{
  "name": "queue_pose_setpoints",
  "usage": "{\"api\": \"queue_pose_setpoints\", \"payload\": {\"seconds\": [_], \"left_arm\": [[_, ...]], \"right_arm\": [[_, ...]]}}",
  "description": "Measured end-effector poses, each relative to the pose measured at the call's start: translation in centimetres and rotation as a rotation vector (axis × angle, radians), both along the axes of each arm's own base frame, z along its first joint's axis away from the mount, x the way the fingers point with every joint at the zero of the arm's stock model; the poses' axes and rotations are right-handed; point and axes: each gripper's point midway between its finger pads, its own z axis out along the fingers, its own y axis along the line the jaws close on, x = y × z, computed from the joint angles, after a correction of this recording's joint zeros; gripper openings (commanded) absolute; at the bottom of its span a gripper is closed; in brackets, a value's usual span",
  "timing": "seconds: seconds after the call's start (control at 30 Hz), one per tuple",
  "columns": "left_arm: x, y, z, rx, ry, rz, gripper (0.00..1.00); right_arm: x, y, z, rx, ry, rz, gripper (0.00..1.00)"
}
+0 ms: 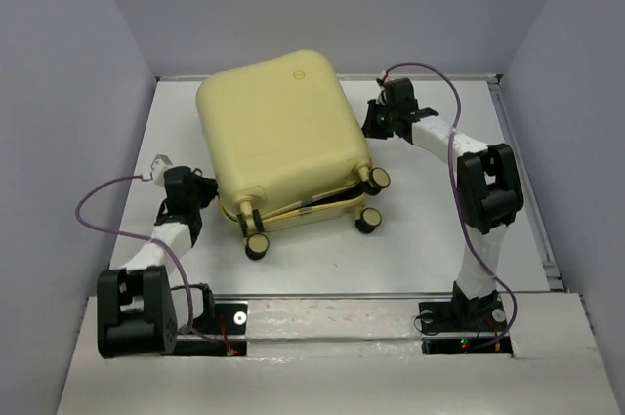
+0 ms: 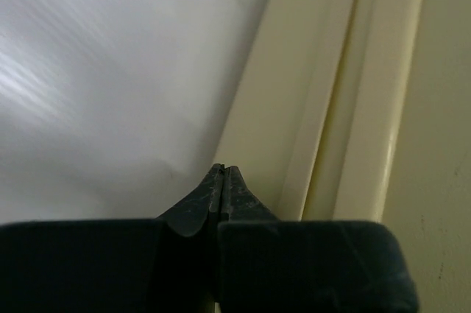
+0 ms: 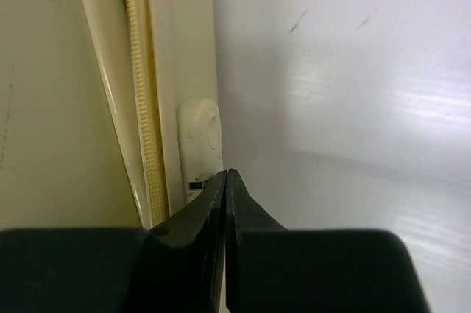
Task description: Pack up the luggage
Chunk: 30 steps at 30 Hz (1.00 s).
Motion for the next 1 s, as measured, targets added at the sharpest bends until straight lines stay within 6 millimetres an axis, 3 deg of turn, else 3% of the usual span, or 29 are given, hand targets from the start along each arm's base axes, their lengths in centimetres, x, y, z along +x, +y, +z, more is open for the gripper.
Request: {"api": "queue_pose_setpoints", "payload": {"seconds": [0.07, 0.13, 0.17, 0.2, 0.23, 0.27, 0.3, 0.37, 0.43, 0.47, 0.5, 0.57, 0.6, 0.67, 0.73, 0.8, 0.83, 0.9, 0.93, 1.0], "left_arm": [[-1.7, -3.6, 0.3, 0.012, -0.019, -0.069, 0.06], [-4.0, -6.7, -0.1, 0.028, -0.009, -0.142, 0.06], [-5.5, -9.2, -0.2, 0.03, 0.0, -0.225, 0.06], [-6.8, -11.2, -0.3, 0.026, 0.015, -0.299, 0.06], [-7.8, -12.4, 0.0, 0.026, 0.024, -0.352, 0.06], [-8.5, -13.2, 0.6, 0.031, 0.023, -0.388, 0.06], [-8.9, -13.9, 2.5, 0.041, -0.011, -0.422, 0.06], [-8.7, -13.1, 6.4, 0.072, -0.092, -0.395, 0.09], [-8.2, -11.8, 12.7, 0.111, -0.224, -0.34, 0.16], [-8.1, -11.1, 16.7, 0.126, -0.303, -0.311, 0.18], [-8.0, -10.4, 21.6, 0.138, -0.401, -0.279, 0.2], [-7.9, -9.4, 27.2, 0.169, -0.509, -0.231, 0.23], [-8.1, -8.6, 31.5, 0.18, -0.593, -0.196, 0.27], [-7.3, -8.3, 34.6, 0.207, -0.646, -0.165, 0.28], [-5.5, -8.4, 36.0, 0.245, -0.642, -0.154, 0.3], [-2.6, -8.5, 36.5, 0.285, -0.617, -0.154, 0.3], [0.1, -8.3, 35.7, 0.31, -0.58, -0.151, 0.3], [4.6, -6.7, 34.4, 0.335, -0.51, -0.143, 0.3], [7.2, -6.0, 32.8, 0.34, -0.459, -0.148, 0.3], [11.5, -4.3, 29.5, 0.338, -0.36, -0.156, 0.3]], "right_arm": [[2.9, -1.0, 0.6, -0.007, -0.028, -0.021, 0.13], [6.6, -1.3, 1.9, 0.015, -0.069, -0.036, 0.34], [8.6, -1.3, 3.0, 0.03, -0.109, -0.035, 0.5], [9.6, -1.3, 3.7, 0.042, -0.126, -0.044, 0.5], [10.7, -1.7, 4.7, 0.05, -0.151, -0.059, 0.67], [11.1, -1.9, 5.6, 0.063, -0.164, -0.061, 0.73], [11.1, -2.1, 6.5, 0.068, -0.17, -0.068, 0.83], [10.0, -2.5, 9.0, 0.078, -0.178, -0.077, 0.84], [9.0, -3.4, 11.1, 0.07, -0.202, -0.093, 0.81], [7.7, -4.0, 12.7, 0.061, -0.218, -0.104, 0.74], [6.7, -4.5, 13.9, 0.056, -0.233, -0.115, 0.38], [4.0, -5.7, 18.0, 0.063, -0.309, -0.131, 0.08], [2.6, -6.0, 19.2, 0.084, -0.337, -0.139, 0.07], [-0.9, -6.5, 21.5, 0.115, -0.397, -0.138, 0.07], [-4.5, -6.1, 21.4, 0.139, -0.424, -0.117, 0.07], [-8.1, -4.5, 19.2, 0.15, -0.404, -0.063, 0.07], [-9.4, -4.2, 17.8, 0.148, -0.38, -0.047, 0.07], [-12.8, -1.6, 13.5, 0.136, -0.296, 0.039, 0.07], [-13.7, -1.3, 12.2, 0.129, -0.27, 0.055, 0.07], [-16.6, -1.8, 7.4, 0.093, -0.165, 0.066, 0.07]]}}
